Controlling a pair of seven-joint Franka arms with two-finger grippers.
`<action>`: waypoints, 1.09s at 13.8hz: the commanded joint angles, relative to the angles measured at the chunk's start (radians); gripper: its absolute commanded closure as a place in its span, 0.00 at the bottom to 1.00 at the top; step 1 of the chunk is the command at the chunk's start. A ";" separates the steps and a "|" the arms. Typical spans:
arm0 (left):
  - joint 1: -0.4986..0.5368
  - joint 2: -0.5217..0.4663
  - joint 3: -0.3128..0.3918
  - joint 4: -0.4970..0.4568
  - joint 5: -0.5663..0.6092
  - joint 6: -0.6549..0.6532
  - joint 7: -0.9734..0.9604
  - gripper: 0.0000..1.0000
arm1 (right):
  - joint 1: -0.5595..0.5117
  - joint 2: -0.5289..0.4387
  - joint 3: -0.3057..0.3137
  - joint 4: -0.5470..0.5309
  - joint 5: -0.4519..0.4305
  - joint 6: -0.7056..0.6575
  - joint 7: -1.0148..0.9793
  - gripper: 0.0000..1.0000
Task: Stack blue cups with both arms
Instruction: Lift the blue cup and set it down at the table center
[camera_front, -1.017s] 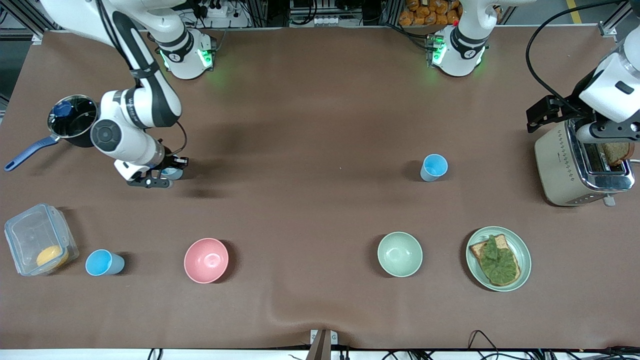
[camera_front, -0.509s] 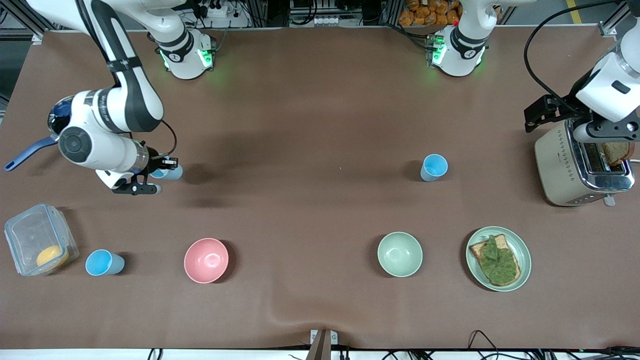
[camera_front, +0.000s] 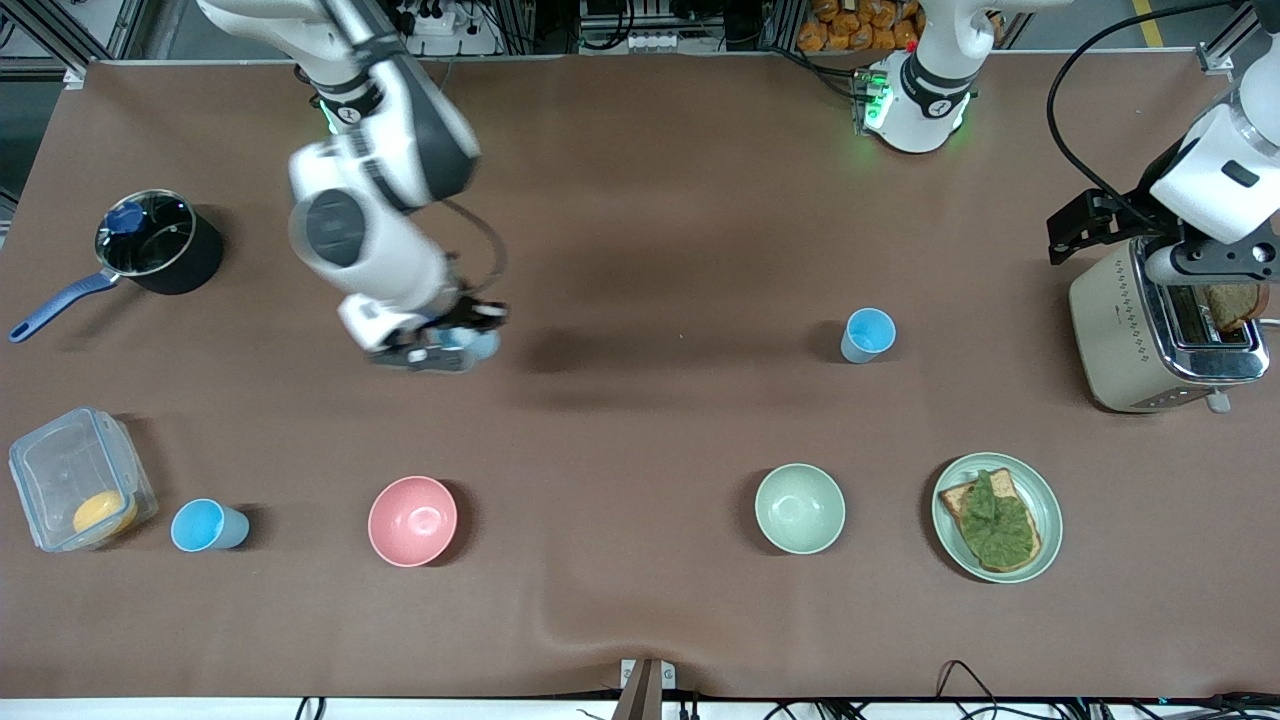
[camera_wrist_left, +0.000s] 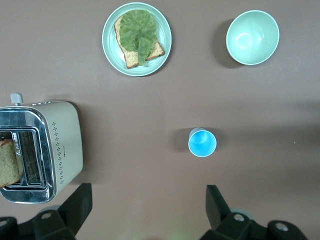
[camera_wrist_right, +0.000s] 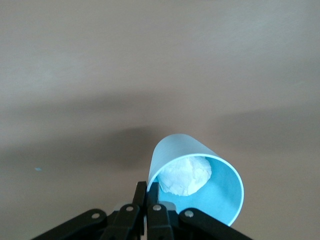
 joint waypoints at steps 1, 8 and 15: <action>0.000 0.000 -0.002 0.012 -0.006 -0.013 -0.016 0.00 | 0.119 0.190 -0.018 0.200 -0.013 -0.029 0.210 1.00; 0.000 0.000 -0.002 0.012 -0.006 -0.013 -0.016 0.00 | 0.276 0.348 -0.018 0.284 -0.085 -0.027 0.438 1.00; 0.000 0.000 -0.002 0.012 -0.004 -0.013 -0.016 0.00 | 0.252 0.350 -0.024 0.320 -0.093 -0.033 0.475 0.00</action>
